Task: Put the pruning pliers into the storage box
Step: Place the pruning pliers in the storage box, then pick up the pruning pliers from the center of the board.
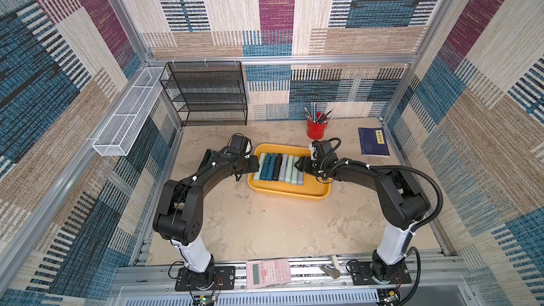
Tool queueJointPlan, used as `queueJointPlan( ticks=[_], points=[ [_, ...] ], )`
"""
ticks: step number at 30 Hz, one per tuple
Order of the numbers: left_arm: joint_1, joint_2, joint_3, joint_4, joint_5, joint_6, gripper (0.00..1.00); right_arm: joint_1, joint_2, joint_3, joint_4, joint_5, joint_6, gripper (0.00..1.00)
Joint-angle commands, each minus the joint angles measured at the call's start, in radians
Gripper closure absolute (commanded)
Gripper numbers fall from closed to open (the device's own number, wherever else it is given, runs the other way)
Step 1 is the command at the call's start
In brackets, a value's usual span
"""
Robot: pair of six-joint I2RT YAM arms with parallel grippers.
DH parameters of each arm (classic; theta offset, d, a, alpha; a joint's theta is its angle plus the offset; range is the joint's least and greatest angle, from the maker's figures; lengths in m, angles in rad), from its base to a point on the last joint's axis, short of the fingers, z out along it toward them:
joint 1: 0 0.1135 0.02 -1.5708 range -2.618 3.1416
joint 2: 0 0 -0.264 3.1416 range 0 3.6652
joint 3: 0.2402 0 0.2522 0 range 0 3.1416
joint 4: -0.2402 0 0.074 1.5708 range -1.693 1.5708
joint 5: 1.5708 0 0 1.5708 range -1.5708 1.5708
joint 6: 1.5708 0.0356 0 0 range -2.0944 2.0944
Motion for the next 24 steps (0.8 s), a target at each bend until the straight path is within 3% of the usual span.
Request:
queueJointPlan(
  ticks=[1, 7, 14, 24],
  points=[
    [0.041, -0.039, 0.006, -0.083, -0.084, 0.036, 0.42, -0.033, -0.045, 0.001, -0.010, 0.067, -0.047, 0.36],
    [0.164, -0.141, -0.108, -0.138, -0.151, 0.026, 0.39, -0.105, -0.127, -0.028, 0.003, 0.095, -0.091, 0.35],
    [0.275, -0.201, -0.230, -0.081, -0.192, -0.004, 0.38, -0.121, -0.132, -0.037, 0.029, 0.072, -0.116, 0.34],
    [0.351, -0.082, -0.131, -0.110, -0.221, 0.027, 0.35, -0.124, -0.145, -0.098, 0.071, 0.036, -0.102, 0.34]
  ],
)
